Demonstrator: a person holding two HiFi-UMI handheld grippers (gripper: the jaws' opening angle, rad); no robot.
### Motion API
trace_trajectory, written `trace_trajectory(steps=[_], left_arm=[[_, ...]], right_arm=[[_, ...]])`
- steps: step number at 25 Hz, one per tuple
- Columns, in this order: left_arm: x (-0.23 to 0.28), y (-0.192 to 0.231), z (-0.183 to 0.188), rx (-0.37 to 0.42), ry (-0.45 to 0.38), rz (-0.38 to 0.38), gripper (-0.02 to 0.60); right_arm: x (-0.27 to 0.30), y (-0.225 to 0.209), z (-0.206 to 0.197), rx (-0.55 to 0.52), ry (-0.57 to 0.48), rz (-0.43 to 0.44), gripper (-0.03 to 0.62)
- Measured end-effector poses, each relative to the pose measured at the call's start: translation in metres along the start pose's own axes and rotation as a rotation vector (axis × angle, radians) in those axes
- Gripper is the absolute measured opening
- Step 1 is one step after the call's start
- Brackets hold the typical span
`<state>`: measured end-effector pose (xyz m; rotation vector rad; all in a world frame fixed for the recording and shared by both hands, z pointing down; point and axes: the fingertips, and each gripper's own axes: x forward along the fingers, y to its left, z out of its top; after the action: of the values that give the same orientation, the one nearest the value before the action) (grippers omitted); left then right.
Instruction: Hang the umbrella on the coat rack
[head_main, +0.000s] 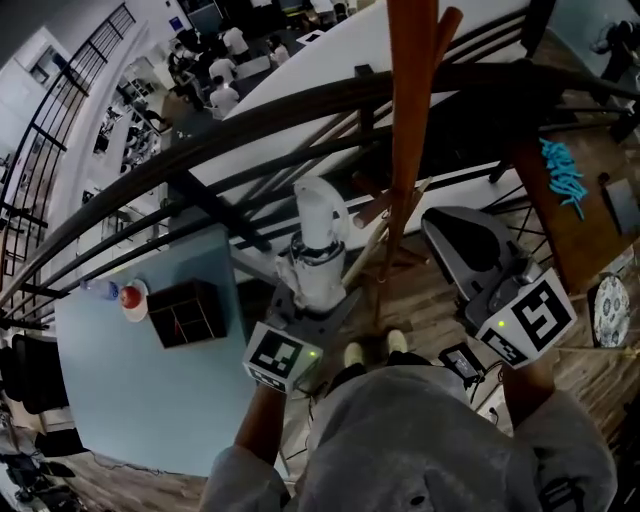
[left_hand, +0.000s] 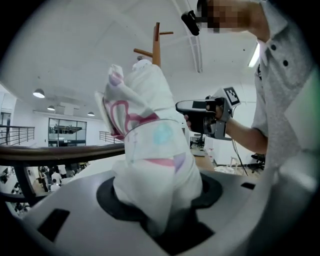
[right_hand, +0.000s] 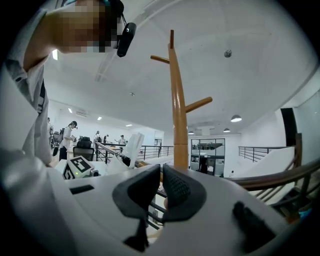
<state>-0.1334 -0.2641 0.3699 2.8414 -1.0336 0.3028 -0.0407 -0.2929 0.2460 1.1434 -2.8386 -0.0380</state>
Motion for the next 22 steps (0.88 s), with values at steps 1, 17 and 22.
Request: trace_trajectory(steps=[1,17,22], left_arm=[[-0.001,0.0,-0.001,0.002,-0.004,-0.025,0.242],[0.023,-0.005,-0.003,0.031,-0.041,-0.261,0.242],[0.026,-0.001,-0.007,0.021,-0.025,-0.259,0.242]], right_arm=[[0.001,0.003,-0.002,-0.002,0.01,-0.019,0.032],[-0.008,0.01,-0.013,-0.009,0.051,-0.246,0.032],[-0.012,0.009,-0.012,-0.007,0.058,-0.27,0.032]])
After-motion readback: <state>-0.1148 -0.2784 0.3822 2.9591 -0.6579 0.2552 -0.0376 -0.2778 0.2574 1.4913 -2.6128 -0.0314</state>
